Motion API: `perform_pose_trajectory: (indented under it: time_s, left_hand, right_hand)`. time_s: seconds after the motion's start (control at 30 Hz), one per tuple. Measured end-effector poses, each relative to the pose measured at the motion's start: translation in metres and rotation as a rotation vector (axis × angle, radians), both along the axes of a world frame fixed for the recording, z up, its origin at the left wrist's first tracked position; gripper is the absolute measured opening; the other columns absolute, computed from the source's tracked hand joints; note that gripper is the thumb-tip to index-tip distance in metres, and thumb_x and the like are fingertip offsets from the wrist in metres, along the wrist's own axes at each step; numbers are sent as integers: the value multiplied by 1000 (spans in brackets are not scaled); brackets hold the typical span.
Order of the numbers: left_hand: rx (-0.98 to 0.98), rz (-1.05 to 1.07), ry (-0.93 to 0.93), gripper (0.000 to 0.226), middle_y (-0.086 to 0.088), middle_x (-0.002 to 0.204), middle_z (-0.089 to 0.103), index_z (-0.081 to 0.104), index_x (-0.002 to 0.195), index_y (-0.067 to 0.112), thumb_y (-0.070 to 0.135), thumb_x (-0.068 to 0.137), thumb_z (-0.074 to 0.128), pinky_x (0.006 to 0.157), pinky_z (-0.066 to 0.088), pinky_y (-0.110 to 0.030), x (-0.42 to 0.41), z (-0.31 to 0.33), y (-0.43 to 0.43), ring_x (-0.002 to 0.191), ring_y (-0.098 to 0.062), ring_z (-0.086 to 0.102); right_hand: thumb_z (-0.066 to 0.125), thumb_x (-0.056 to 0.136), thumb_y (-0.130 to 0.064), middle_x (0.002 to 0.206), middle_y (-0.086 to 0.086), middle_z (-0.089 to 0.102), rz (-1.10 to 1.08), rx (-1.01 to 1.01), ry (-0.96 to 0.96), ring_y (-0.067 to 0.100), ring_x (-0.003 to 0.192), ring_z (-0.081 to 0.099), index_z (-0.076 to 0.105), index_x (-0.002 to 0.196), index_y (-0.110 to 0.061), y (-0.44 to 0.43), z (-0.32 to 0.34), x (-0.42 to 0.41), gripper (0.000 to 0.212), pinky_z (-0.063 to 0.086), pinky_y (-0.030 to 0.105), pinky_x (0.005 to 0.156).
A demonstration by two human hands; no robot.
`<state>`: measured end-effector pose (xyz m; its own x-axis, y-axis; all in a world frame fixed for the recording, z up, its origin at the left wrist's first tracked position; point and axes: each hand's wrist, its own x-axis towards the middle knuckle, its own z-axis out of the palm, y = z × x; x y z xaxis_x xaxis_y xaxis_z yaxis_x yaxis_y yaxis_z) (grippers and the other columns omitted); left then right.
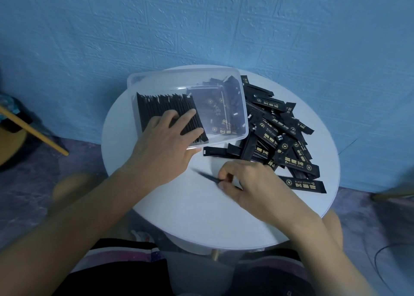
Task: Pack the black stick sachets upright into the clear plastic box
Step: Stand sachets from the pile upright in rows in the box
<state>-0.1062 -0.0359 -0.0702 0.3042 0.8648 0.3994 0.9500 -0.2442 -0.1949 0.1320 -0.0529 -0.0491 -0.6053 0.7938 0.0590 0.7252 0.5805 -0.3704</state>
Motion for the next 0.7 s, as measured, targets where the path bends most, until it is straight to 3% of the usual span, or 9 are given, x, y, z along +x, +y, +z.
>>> perform_pose_trajectory:
  time_s: [0.07,0.2,0.43,0.7]
  left_hand:
    - [-3,0,-5,44,-8,155,45,64,131,25,46,95,51,88,42,-50,0,0,0,121,-38,49]
    - [-4,-5,-13,41,-9,154,46,64,130,24,44,95,56,88,44,-50,-1,-1,2,120,-38,49]
    - [-2,-4,-21,42,-9,154,47,65,132,25,44,95,56,88,45,-50,-3,0,3,121,-38,50]
    - [-8,1,-28,42,-10,154,47,64,132,23,42,95,56,88,44,-50,-3,-1,2,121,-38,49]
  right_hand:
    - [61,94,-31,65,-10,57,-119,-45,94,9,54,51,55,88,-25,2,3,8,10,40,28,57]
    - [60,93,-26,61,-9,62,-450,-166,346,14,45,59,55,81,-23,12,7,20,14,52,34,58]
    - [53,95,-35,81,2,66,-600,-85,258,30,65,67,52,79,-23,29,-7,10,21,54,39,74]
    - [58,93,-31,92,0,65,-646,-43,216,26,87,58,57,93,-20,39,-9,-3,11,34,33,71]
